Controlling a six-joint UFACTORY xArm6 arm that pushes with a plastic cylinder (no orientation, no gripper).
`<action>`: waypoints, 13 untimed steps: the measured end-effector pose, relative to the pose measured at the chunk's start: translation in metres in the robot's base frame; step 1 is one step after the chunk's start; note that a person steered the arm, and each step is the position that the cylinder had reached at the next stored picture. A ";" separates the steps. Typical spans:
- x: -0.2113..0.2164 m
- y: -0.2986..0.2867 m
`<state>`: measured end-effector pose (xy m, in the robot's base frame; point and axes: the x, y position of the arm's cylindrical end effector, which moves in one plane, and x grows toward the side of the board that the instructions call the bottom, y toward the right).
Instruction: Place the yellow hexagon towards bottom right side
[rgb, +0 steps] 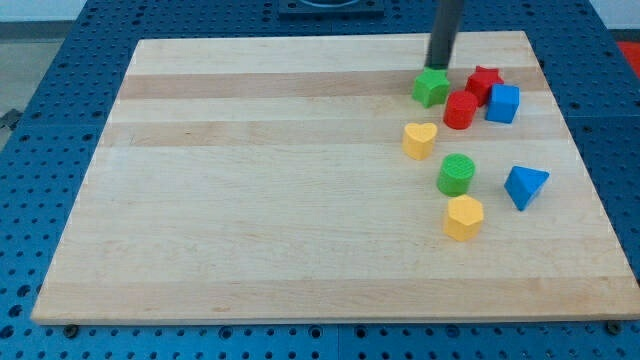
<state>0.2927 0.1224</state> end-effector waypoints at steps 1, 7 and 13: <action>0.019 -0.039; 0.192 -0.076; 0.229 0.062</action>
<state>0.5217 0.1847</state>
